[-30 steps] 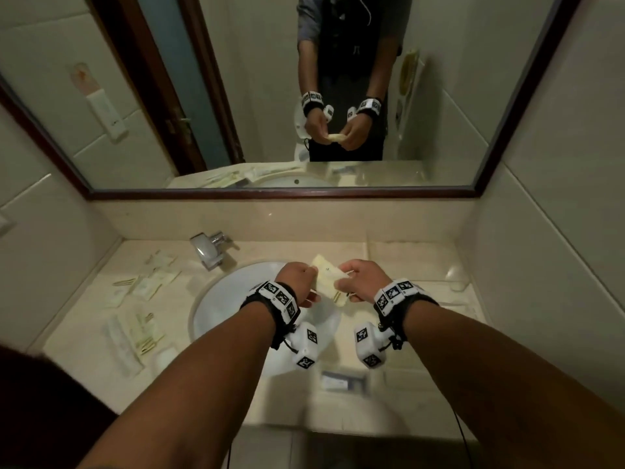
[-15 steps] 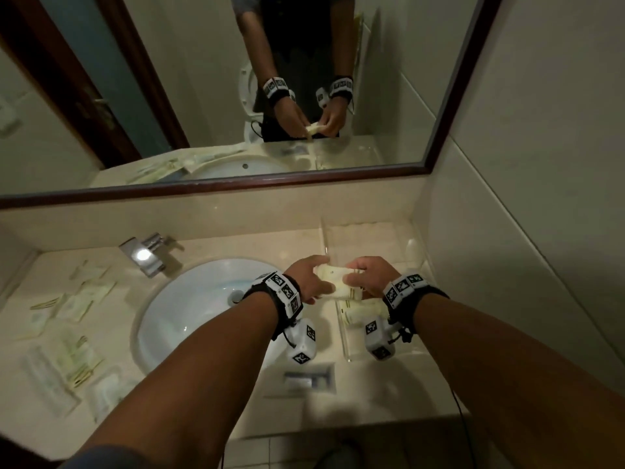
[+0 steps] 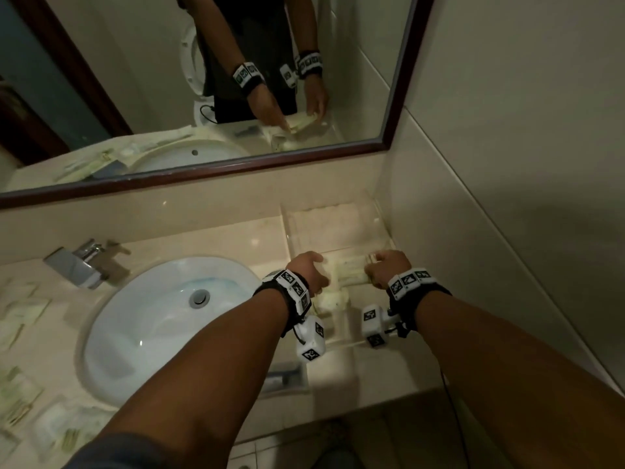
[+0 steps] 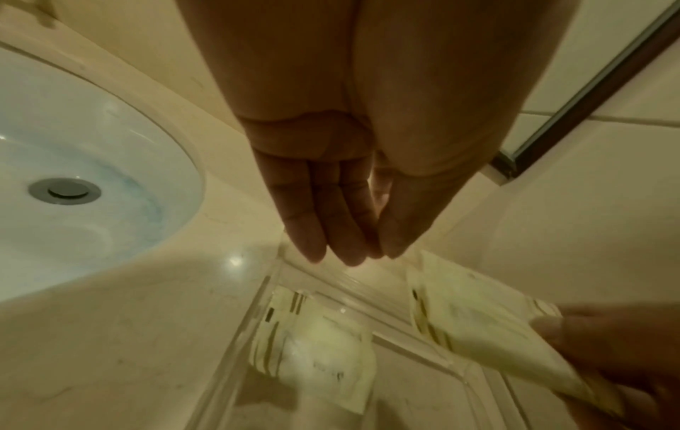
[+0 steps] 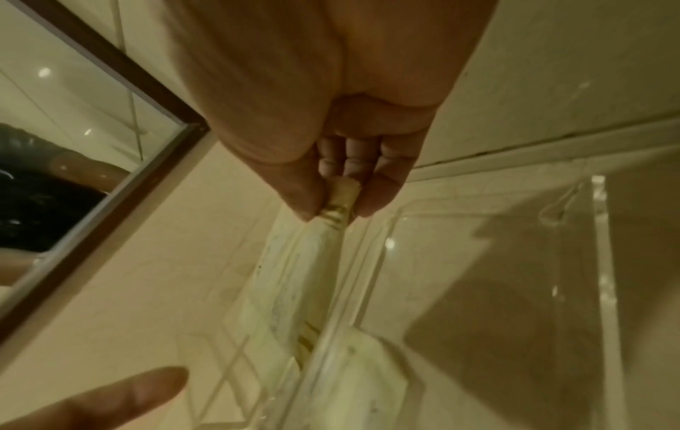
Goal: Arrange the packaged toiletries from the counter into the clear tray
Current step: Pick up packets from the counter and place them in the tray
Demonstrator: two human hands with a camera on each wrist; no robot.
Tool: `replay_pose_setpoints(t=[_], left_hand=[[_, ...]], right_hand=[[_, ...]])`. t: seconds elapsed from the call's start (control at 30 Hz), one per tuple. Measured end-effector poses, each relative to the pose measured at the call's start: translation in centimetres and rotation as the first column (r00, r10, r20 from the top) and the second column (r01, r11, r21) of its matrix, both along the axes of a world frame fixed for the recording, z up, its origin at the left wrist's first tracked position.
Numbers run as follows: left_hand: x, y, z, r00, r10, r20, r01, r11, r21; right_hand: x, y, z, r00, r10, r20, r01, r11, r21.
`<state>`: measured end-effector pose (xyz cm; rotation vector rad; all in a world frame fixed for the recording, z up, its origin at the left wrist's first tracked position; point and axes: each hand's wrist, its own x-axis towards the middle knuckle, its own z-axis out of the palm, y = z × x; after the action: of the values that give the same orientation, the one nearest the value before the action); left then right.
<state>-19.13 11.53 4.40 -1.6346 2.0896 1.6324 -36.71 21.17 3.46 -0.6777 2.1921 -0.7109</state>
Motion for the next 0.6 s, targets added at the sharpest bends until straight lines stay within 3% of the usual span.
replay_pose_setpoints(t=[0.13,0.23,0.37,0.6], left_hand=[[-0.5,-0.4,-1.5,0.983,-0.107,0.151,0.124,0.987,-0.103],[-0.8,-0.3,-2.1,0.955,-0.195,0.226,0.219,0.972,-0.09],[-1.4,0.1,-3.6,0.896,-0.315,0.313,0.364,0.925,-0.109],[-2.2,0.4,-5.2,0.848,-0.407,0.34,0.448,0.893,-0.048]], right_hand=[[-1.9,1.8,-1.0,0.994,0.039,-0.1,-0.024,0.988,0.15],[-2.0,2.5,-2.8,0.988,0.085,-0.129,-0.056,0.977,0.207],[-2.0,2.3,-4.7,0.986,0.094,-0.141,-0.062,0.974,0.217],[-2.1,1.7,-6.1,0.989,0.056,-0.137,-0.024,0.975,0.22]])
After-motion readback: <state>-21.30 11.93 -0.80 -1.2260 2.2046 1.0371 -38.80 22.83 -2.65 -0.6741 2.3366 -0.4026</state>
